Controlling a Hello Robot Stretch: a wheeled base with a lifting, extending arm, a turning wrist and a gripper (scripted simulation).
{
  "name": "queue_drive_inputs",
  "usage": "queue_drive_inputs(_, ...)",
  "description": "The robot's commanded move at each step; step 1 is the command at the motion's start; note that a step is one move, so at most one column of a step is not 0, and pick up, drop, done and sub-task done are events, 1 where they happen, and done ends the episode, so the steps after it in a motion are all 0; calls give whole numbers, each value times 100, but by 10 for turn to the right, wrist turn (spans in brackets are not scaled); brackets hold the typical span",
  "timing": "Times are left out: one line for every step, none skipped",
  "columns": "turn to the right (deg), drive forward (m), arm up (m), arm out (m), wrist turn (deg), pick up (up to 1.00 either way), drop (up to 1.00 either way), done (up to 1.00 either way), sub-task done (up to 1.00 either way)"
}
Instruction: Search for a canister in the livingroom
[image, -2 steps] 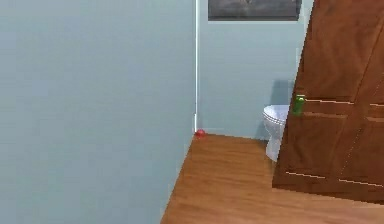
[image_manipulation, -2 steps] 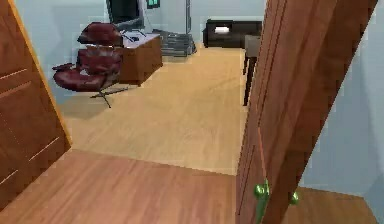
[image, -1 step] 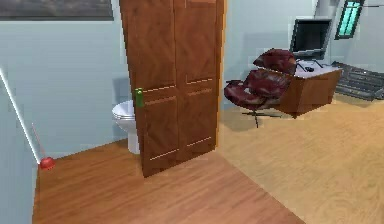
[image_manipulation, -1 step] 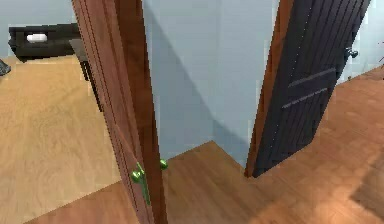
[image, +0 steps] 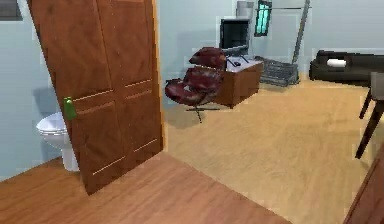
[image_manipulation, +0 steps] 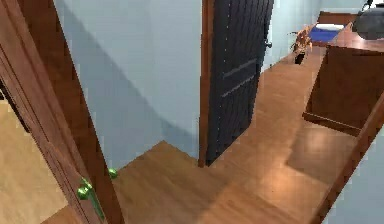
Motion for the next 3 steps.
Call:
queue_drive_inputs(0, 35, 0, 0, 0, 0, 0, 0, 0)
queue_drive_inputs(330, 0, 0, 0, 0, 0, 0, 0, 0)
queue_drive_inputs(0, 100, 0, 0, 0, 0, 0, 0, 0)
